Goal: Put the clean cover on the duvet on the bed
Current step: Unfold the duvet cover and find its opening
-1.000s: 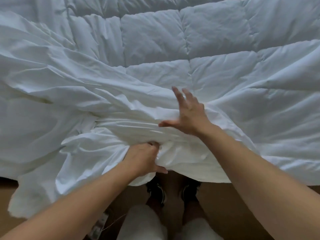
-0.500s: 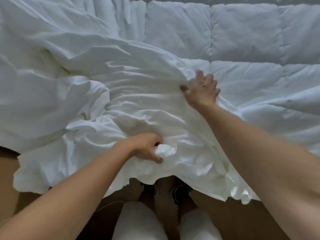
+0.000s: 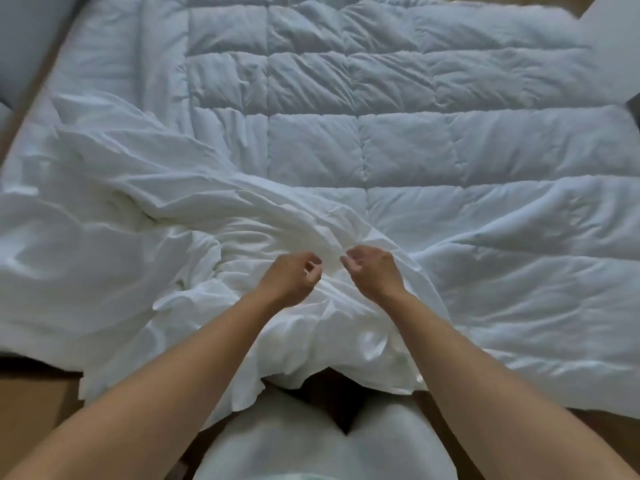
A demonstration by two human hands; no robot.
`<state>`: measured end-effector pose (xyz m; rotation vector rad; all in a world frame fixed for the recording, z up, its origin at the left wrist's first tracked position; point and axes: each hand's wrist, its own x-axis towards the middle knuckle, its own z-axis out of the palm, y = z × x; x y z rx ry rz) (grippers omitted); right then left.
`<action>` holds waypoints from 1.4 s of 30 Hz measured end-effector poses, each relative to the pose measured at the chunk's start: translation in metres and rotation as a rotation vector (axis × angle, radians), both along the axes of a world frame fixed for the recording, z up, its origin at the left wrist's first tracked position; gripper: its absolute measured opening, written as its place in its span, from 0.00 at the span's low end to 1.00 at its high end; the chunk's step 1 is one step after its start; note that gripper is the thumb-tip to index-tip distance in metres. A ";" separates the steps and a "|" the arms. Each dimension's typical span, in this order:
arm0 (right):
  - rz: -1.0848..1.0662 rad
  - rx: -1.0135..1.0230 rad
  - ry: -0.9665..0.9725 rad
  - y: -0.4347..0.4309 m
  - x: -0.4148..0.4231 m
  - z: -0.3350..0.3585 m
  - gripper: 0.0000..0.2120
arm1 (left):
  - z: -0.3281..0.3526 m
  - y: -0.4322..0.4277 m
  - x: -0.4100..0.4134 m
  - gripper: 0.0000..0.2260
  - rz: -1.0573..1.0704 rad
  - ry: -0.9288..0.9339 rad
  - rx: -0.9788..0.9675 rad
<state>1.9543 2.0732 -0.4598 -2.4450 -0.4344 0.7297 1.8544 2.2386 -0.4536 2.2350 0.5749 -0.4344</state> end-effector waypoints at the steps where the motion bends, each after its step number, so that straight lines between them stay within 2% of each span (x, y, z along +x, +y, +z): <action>1: -0.083 0.086 -0.035 -0.013 -0.008 0.023 0.13 | 0.018 -0.003 -0.008 0.12 0.017 -0.054 -0.020; 3: -0.238 0.224 -0.085 -0.049 -0.028 0.063 0.08 | 0.049 -0.008 -0.029 0.10 0.040 -0.125 -0.071; 6: -0.515 0.410 -0.046 -0.112 -0.062 0.114 0.07 | 0.093 -0.017 -0.058 0.04 0.139 -0.255 -0.178; 9: -0.808 0.593 0.004 -0.164 -0.089 0.152 0.09 | 0.136 -0.038 -0.064 0.05 0.197 -0.348 -0.368; 12: -0.959 0.767 -0.045 -0.214 -0.101 0.187 0.08 | 0.177 -0.076 -0.044 0.10 0.108 -0.433 -0.472; 16: -1.024 0.925 -0.129 -0.290 -0.107 0.225 0.10 | 0.217 -0.141 -0.009 0.08 0.079 -0.522 -0.516; 20: -1.043 0.979 -0.198 -0.376 -0.109 0.251 0.13 | 0.251 -0.228 0.009 0.08 0.084 -0.611 -0.577; 23: -1.038 0.990 -0.275 -0.449 -0.109 0.266 0.11 | 0.264 -0.303 0.015 0.07 0.050 -0.644 -0.599; 31: -1.196 1.015 -0.348 -0.629 -0.112 0.287 0.06 | 0.292 -0.475 0.047 0.07 -0.094 -0.539 -0.670; 37: -1.270 1.056 -0.412 -0.733 -0.072 0.280 0.06 | 0.301 -0.603 0.109 0.08 -0.142 -0.526 -0.719; 42: -1.254 1.045 -0.443 -0.845 -0.001 0.278 0.07 | 0.291 -0.730 0.194 0.08 -0.193 -0.565 -0.751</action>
